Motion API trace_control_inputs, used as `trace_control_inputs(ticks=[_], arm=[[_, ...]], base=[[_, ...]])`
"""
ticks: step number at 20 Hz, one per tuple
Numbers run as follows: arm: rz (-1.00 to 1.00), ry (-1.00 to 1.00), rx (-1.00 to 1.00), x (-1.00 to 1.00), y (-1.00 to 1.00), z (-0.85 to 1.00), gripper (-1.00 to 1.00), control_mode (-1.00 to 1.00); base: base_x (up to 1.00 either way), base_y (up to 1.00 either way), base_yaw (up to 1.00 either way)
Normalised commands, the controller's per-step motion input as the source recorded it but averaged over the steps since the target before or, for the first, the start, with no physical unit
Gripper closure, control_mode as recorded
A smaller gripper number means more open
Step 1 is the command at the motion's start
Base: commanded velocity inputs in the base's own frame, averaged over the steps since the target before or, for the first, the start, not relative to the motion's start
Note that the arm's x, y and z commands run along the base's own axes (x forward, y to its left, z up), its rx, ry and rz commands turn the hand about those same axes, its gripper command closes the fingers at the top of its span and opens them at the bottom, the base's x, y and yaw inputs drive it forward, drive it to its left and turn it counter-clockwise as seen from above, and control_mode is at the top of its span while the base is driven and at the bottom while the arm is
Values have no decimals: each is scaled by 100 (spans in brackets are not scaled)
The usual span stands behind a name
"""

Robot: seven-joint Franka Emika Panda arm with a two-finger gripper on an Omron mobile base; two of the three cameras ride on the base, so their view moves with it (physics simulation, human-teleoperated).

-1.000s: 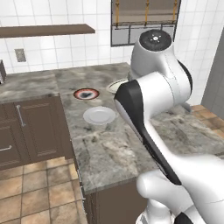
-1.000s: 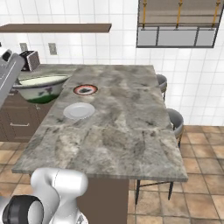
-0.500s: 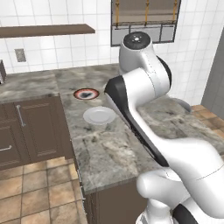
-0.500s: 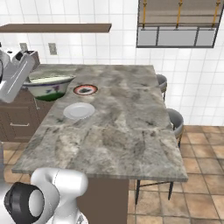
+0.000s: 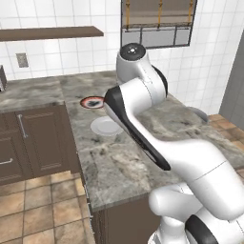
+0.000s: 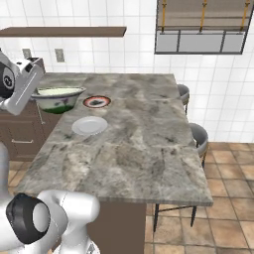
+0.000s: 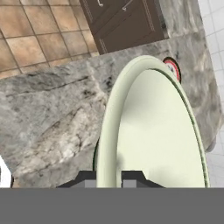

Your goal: Move the bowls from the cabinet to the plates on the dining table.

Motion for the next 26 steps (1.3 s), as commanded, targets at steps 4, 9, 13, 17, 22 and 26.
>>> trace_control_inputs(ticks=[4,9,13,17,22,26], arm=[[0,0,5,48,22,-21,100,-100],[0,0,5,44,13,-22,100,-100],[0,0,5,35,5,-21,100,-100],[0,0,5,37,4,-25,100,-100],[0,0,3,38,3,-31,100,-100],[0,0,0,39,0,-34,100,-100]], base=[[0,0,0],[0,0,0],[0,0,0],[0,0,0],[0,0,0],[0,0,0]])
